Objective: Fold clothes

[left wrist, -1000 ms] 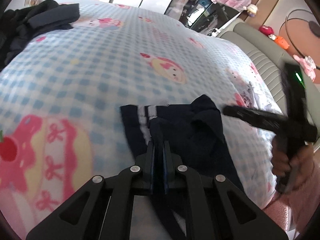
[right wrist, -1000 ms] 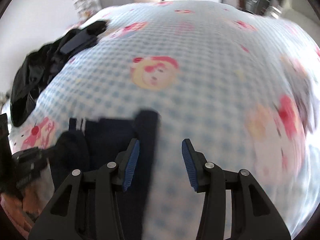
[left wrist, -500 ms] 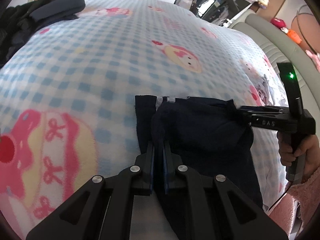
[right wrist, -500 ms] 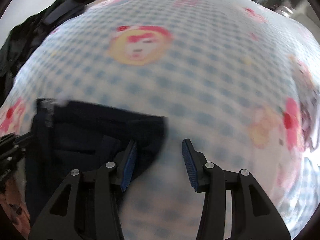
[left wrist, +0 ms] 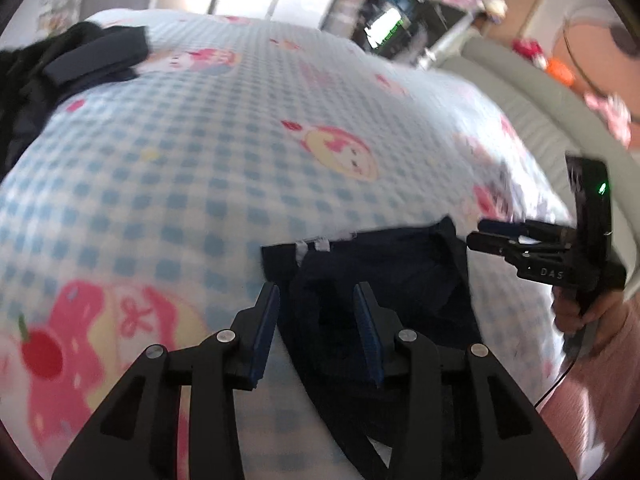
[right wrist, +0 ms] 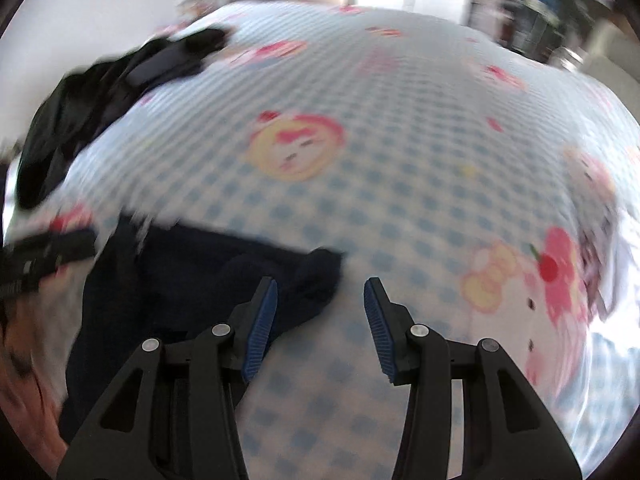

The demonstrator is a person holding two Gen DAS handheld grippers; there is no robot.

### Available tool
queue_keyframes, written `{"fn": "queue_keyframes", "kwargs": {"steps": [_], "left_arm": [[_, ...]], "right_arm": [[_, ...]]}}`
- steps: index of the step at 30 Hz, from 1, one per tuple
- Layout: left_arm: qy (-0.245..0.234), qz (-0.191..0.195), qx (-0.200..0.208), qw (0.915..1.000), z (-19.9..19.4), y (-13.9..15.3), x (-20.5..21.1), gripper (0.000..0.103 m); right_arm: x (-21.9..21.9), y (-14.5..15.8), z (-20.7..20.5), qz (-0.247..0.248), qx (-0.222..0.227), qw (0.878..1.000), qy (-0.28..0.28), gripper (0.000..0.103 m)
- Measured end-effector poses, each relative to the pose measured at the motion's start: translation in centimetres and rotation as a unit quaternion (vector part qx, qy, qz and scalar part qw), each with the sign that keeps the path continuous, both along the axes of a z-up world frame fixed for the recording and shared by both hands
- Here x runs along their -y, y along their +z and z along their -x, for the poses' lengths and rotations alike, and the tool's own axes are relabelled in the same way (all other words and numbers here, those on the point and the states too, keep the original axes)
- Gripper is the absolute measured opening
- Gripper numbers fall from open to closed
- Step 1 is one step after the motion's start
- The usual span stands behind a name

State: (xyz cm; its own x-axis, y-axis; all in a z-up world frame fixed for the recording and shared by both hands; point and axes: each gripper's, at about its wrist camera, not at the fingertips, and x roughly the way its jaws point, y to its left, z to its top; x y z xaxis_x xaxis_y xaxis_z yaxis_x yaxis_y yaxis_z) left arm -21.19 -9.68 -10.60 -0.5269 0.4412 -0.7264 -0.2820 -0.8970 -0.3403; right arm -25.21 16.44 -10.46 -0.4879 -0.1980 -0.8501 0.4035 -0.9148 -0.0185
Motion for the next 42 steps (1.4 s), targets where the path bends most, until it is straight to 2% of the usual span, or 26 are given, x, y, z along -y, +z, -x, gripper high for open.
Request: {"fn": "queue_keyframes", "kwargs": {"steps": [4,5,6,8,10,13,17,20,21,22,23,24,25,26,28,30,33,36,39,42], "left_arm": [[-0.032,0.022,0.030,0.9988,1.5,-1.7,-2.1,0.036],[-0.029,0.029,0.029,0.9988,1.7,-1.9,-2.5,0.024],[-0.021,0.034,0.020,0.9990,1.7,-1.7,-2.6,0.016],[0.000,0.029,-0.003,0.9996,1.2,-0.9,-2.1,0.010],[0.019,0.024,-0.022,0.9993,0.8,0.0,-1.4,0.008],[0.039,0.019,-0.046,0.9980,0.5,1.3,-0.3,0.007],[0.054,0.017,-0.029,0.9980,1.5,0.3,0.2,0.008],[0.043,0.013,0.049,0.9978,3.0,-2.7,-0.1,0.012],[0.044,0.005,0.050,0.9978,2.9,-2.6,0.1,0.014],[0.045,-0.004,0.049,0.9978,2.8,-2.6,0.3,0.021],[0.046,-0.011,0.042,0.9980,2.6,-2.1,0.5,0.035],[0.048,-0.018,0.034,0.9981,2.3,-1.6,0.7,0.040],[0.055,-0.021,0.022,0.9980,2.2,-1.2,1.0,0.042],[0.065,-0.022,0.008,0.9976,2.0,-0.9,1.3,0.041],[0.076,-0.021,-0.006,0.9968,2.0,-0.7,1.5,0.038],[0.068,-0.012,0.008,0.9976,2.3,-1.1,1.2,0.026],[0.061,0.009,0.029,0.9977,2.7,-1.9,0.5,0.025],[0.060,0.039,0.039,0.9967,3.7,-3.0,-0.3,0.025],[0.093,0.018,0.026,0.9952,4.0,-2.4,0.3,0.028],[0.103,-0.010,0.016,0.9945,3.5,-1.7,1.1,0.032]], "right_arm": [[2.2,-1.9,1.0,-0.033,0.012,0.998,0.042,0.048],[2.5,-2.5,1.2,-0.035,0.019,0.998,0.048,0.048],[2.6,-2.9,1.4,-0.030,0.023,0.998,0.050,0.048],[2.7,-3.1,1.2,-0.017,0.012,0.998,0.051,0.015],[2.2,-2.7,0.9,0.000,0.000,0.999,0.037,0.010],[0.2,-1.8,0.9,0.035,-0.009,0.999,-0.009,0.008],[-2.1,-1.6,1.1,0.052,-0.020,0.996,-0.076,0.007],[-2.8,-2.8,2.8,0.039,0.007,0.993,-0.110,0.009],[-3.0,-3.1,3.0,0.045,0.017,0.992,-0.115,0.011],[-3.1,-2.6,2.8,0.057,0.011,0.992,-0.116,0.013],[-3.2,-2.2,2.6,0.068,0.004,0.991,-0.117,0.019],[-3.2,-1.3,2.1,0.077,-0.017,0.990,-0.114,0.023],[-3.1,-0.6,1.6,0.086,-0.036,0.990,-0.109,0.028],[-2.9,-0.2,1.4,0.091,-0.041,0.990,-0.101,0.032],[-1.8,-0.2,1.3,0.087,-0.029,0.993,-0.074,0.033],[-0.3,-1.3,1.7,0.053,-0.007,0.997,-0.048,0.033],[0.9,-3.5,2.0,-0.007,0.008,0.998,-0.055,0.032],[0.1,-4.4,2.8,0.006,0.007,0.996,-0.085,0.031],[-0.5,-3.9,2.8,0.025,-0.012,0.993,-0.112,0.031],[-0.8,-2.0,2.0,0.037,-0.064,0.990,-0.122,0.033]]}}
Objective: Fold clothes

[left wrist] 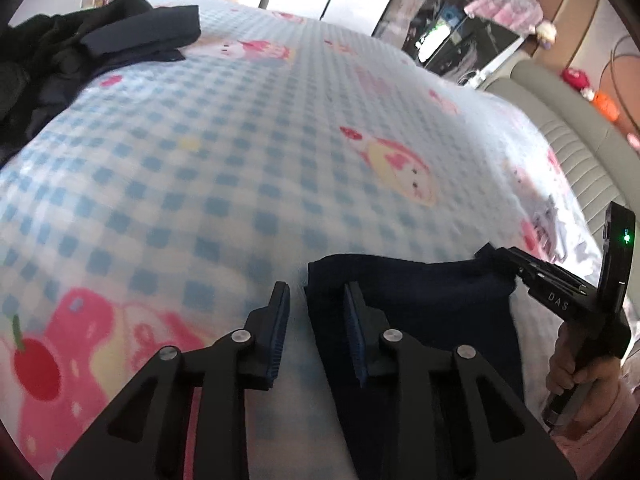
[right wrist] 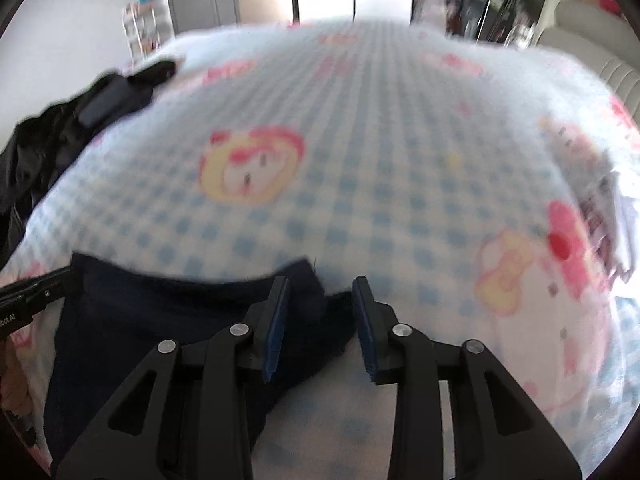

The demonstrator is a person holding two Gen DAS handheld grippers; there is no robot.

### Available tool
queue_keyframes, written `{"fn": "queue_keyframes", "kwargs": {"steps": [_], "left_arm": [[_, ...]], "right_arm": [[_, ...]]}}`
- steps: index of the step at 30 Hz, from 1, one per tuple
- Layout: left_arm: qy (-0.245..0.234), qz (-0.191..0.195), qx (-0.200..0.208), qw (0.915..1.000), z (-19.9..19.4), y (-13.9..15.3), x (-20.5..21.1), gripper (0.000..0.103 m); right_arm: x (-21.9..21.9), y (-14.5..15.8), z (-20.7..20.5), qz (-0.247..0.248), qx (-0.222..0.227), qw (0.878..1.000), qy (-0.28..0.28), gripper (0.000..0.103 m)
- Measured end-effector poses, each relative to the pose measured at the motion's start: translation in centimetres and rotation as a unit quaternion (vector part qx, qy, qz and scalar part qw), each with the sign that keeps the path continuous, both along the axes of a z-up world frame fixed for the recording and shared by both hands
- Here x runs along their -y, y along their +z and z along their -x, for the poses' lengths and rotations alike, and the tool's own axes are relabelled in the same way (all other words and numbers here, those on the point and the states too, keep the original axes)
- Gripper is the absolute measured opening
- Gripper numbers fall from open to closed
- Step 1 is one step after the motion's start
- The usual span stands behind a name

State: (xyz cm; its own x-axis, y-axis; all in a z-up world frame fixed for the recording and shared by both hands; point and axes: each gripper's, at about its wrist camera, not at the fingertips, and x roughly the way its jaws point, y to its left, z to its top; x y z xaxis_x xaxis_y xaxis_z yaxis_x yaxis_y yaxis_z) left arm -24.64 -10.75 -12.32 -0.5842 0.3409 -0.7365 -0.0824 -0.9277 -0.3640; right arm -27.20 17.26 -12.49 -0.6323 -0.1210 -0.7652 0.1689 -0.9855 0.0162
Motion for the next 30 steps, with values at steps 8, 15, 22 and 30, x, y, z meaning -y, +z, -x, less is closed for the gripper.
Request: {"fn": "queue_keyframes", "kwargs": {"steps": [8,15,22,30], "left_arm": [[-0.009,-0.024,0.029,0.9993,1.4,-1.5,-0.4,0.044],[-0.016,-0.018,-0.007,0.9997,1.5,-0.7,-1.1,0.012],[-0.009,-0.006,0.029,0.9995,2.3,-2.3,-1.3,0.020],[-0.023,-0.052,-0.013,0.9983,-4.7,3.8,-0.3,0.040]], "right_arm": [[0.3,-1.1,3.9,0.008,0.083,0.996,0.029,0.054],[0.2,-2.0,3.8,0.066,0.084,0.993,0.044,0.009],[-1.3,-3.9,5.4,0.089,0.103,0.990,-0.018,0.015],[-4.0,3.6,-1.3,0.135,0.020,0.990,-0.020,0.047]]}}
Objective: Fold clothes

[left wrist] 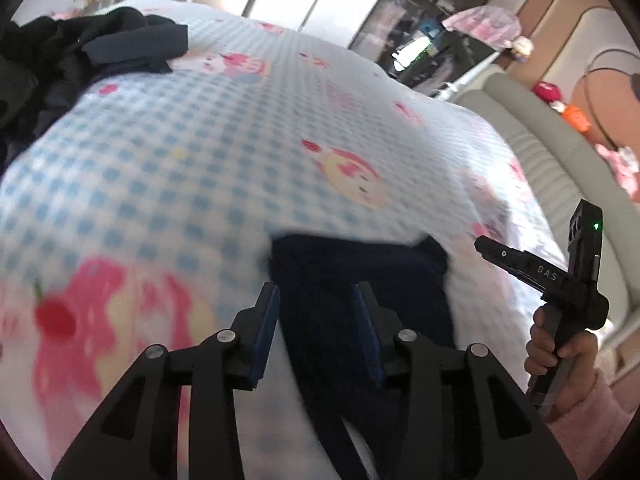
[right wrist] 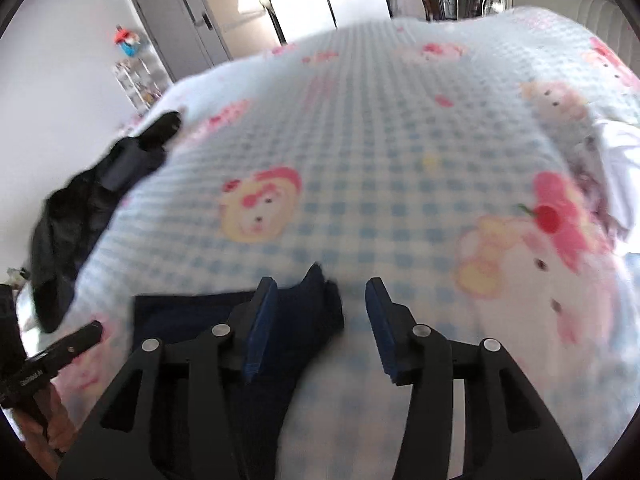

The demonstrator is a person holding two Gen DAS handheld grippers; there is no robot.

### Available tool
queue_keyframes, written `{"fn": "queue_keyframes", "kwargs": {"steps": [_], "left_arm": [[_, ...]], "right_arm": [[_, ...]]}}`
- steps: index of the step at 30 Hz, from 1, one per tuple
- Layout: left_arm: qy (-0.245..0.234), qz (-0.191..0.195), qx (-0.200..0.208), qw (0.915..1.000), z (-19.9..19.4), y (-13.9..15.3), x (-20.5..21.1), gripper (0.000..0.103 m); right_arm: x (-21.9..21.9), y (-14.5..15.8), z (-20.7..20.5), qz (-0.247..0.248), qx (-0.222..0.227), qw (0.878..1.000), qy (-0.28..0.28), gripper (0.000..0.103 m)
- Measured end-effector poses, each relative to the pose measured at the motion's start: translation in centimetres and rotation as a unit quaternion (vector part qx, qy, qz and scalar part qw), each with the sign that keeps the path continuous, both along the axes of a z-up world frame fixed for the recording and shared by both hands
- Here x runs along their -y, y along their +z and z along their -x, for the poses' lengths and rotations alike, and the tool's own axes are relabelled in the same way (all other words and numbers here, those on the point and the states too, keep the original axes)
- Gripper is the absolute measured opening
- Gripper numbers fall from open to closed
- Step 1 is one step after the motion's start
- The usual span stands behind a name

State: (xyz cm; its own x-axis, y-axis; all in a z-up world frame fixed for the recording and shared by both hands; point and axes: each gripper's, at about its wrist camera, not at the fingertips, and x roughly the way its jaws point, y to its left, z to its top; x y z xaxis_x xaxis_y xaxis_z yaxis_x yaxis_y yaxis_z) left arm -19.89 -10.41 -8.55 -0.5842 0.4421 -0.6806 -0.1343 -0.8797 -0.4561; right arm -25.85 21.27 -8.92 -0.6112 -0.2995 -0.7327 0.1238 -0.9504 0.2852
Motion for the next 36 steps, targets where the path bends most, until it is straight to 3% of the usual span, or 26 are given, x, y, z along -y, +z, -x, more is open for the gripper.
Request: {"fn": "queue_keyframes", "kwargs": {"steps": [3,7,12,15,17,20,26,30,33,36], "left_arm": [[-0.007,-0.032,0.024,0.9992,-3.7,-0.7,-0.6,0.038],[-0.015,-0.063,0.057,0.9963,-7.8,-2.1,-3.0,0.038],[-0.029,-0.079,0.087,0.9926,-11.0,-3.8,-4.4,0.036],[-0.034,-0.082,0.082,0.9927,-12.1,-3.7,-4.9,0.035],[-0.032,-0.082,0.079,0.9931,-12.5,-3.6,-5.1,0.022],[-0.009,-0.074,0.075,0.9944,-12.7,-3.4,-5.1,0.010],[0.007,-0.088,0.046,0.9951,-14.2,-0.6,-4.8,0.010],[-0.003,-0.053,0.074,0.9959,-14.7,-1.5,-4.8,0.011],[0.002,-0.059,0.106,0.9926,-14.8,-3.5,-4.7,0.011],[-0.001,-0.062,0.112,0.9918,-14.8,-4.2,-4.5,0.011]], "right_arm": [[0.5,0.2,-4.4,0.025,0.017,0.999,0.038,0.047],[1.4,-1.6,-12.1,0.010,0.051,0.996,0.075,0.047],[3.2,-4.9,-16.5,0.028,0.079,0.993,0.079,0.047],[3.6,-6.4,-16.7,0.035,0.093,0.993,0.066,0.047],[3.8,-7.1,-17.1,0.029,0.093,0.994,0.057,0.047],[3.7,-7.0,-17.2,0.034,0.093,0.994,0.050,0.047],[3.2,-4.9,-17.5,0.058,0.071,0.996,0.022,0.048],[3.8,-5.8,-17.3,0.032,0.089,0.995,0.019,0.050],[3.9,-7.1,-17.6,0.005,0.108,0.994,0.018,0.050],[3.6,-6.9,-17.9,-0.004,0.106,0.994,0.013,0.050]]}}
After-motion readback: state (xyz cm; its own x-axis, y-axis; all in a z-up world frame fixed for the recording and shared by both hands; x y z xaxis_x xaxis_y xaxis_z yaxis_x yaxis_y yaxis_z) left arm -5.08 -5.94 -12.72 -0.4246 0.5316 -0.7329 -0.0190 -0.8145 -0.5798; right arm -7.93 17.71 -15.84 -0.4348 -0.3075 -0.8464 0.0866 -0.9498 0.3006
